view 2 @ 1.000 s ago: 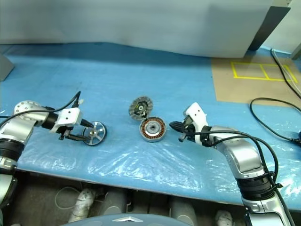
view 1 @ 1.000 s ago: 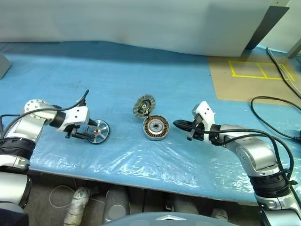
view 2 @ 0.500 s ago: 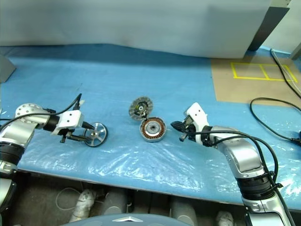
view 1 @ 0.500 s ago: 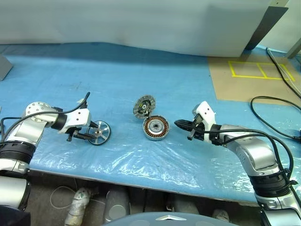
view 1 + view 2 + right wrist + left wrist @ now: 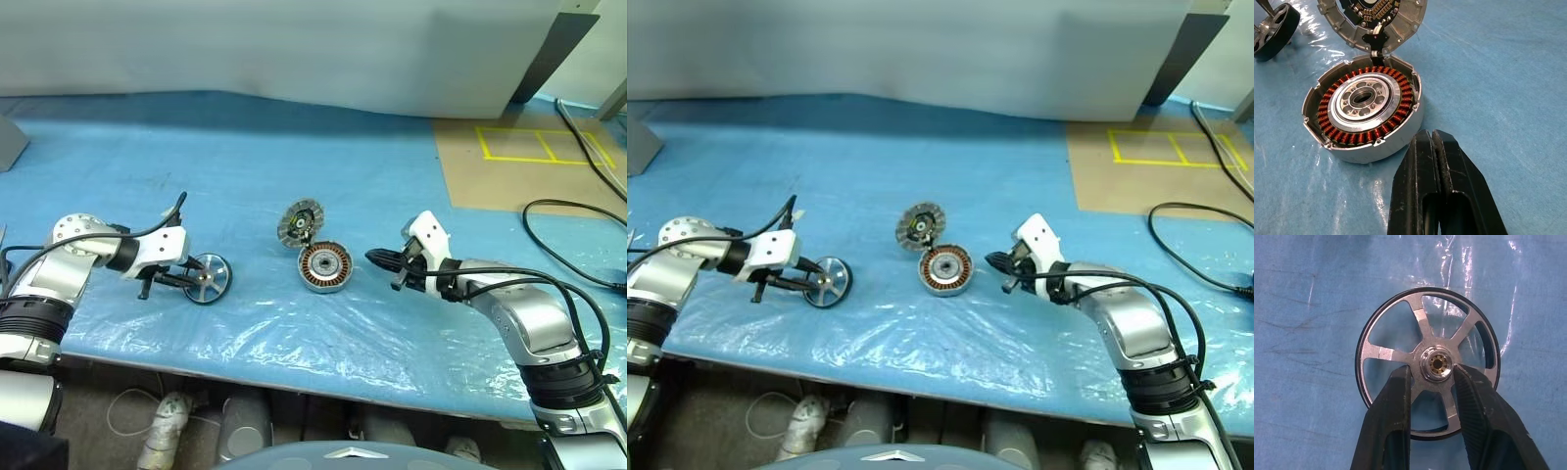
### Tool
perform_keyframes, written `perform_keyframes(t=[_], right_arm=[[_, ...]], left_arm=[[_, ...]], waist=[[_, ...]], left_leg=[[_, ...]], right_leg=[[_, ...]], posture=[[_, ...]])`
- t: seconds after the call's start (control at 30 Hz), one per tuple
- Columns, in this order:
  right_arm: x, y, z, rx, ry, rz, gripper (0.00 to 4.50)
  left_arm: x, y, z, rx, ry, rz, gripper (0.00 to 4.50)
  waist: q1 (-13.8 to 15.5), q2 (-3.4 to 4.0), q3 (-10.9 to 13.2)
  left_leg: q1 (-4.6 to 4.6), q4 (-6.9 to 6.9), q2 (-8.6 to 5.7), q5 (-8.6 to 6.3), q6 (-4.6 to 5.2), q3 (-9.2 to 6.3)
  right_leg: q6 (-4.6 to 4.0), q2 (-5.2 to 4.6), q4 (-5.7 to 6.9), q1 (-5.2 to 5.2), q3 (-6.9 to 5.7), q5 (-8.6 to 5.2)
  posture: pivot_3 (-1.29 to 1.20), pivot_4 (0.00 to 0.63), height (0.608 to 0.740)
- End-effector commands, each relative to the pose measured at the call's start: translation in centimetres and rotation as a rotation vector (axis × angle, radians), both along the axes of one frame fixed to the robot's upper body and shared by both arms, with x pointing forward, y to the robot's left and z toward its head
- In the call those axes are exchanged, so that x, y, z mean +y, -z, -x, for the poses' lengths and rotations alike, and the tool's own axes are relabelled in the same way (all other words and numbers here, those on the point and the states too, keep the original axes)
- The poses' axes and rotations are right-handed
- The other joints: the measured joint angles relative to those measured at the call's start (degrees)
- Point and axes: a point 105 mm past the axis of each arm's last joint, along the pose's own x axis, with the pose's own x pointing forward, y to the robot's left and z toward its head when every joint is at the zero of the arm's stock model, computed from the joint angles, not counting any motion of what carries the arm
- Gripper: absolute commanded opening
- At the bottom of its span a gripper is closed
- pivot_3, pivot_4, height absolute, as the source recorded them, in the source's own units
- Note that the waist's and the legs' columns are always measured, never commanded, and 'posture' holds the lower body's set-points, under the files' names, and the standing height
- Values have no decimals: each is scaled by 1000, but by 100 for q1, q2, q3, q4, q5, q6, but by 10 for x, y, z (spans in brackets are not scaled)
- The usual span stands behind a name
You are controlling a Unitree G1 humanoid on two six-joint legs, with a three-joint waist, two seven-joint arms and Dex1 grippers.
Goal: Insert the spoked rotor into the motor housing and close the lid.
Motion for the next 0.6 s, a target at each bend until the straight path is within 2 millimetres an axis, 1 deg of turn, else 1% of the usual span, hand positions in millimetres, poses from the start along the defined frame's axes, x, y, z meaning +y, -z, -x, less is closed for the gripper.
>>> perform_keyframes(t=[0.03,0.17,0.27,0.3,0.4,0.43,0.5,0.6], right_arm=[[4,-8,-3,-38,-17,-2,0],[5,-7,-3,-38,-20,-1,0],[4,-7,-4,-36,-18,2,0],[3,-7,-4,-36,-18,2,0],[3,-9,-4,-38,-20,-1,0],[3,-10,-4,-41,-19,-4,0],[2,-14,-5,-46,-19,-16,0],[-2,-18,-5,-57,-5,-22,0]], left_arm=[[-8,13,1,25,-9,14,946],[-9,2,-4,7,-24,55,946],[-16,-26,-16,-43,-47,160,946],[-18,-32,-18,-50,-50,180,946],[-29,-60,-27,-68,-54,299,946],[-35,-68,-28,-67,-42,337,946],[-44,-77,-26,-50,-15,391,946],[-61,-83,-17,-24,49,429,946]], waist=[[11,1,-1],[36,2,-1],[44,-5,3],[47,-16,10],[26,-41,23],[18,-44,25],[6,-44,25],[-15,-44,25]], left_leg=[[0,0,0,0,0,0],[0,1,-6,0,1,0],[-2,3,-12,0,1,0],[-7,3,-11,0,1,1],[-26,9,-3,1,2,0],[-34,15,1,1,2,0],[-39,14,-1,2,1,0],[-37,5,-4,1,-1,-1]], right_leg=[[0,0,0,0,0,0],[2,-12,1,4,-4,-1],[2,-21,1,5,-6,-1],[2,-23,2,3,-10,-1],[1,-16,7,-11,-15,0],[0,-8,7,-16,-16,0],[0,0,4,-19,-16,0],[-1,8,3,-21,-15,0]], posture=[[0,150,740],[0,150,740],[0,150,740],[0,150,740],[0,150,740],[0,150,740],[0,150,740],[0,150,740]])
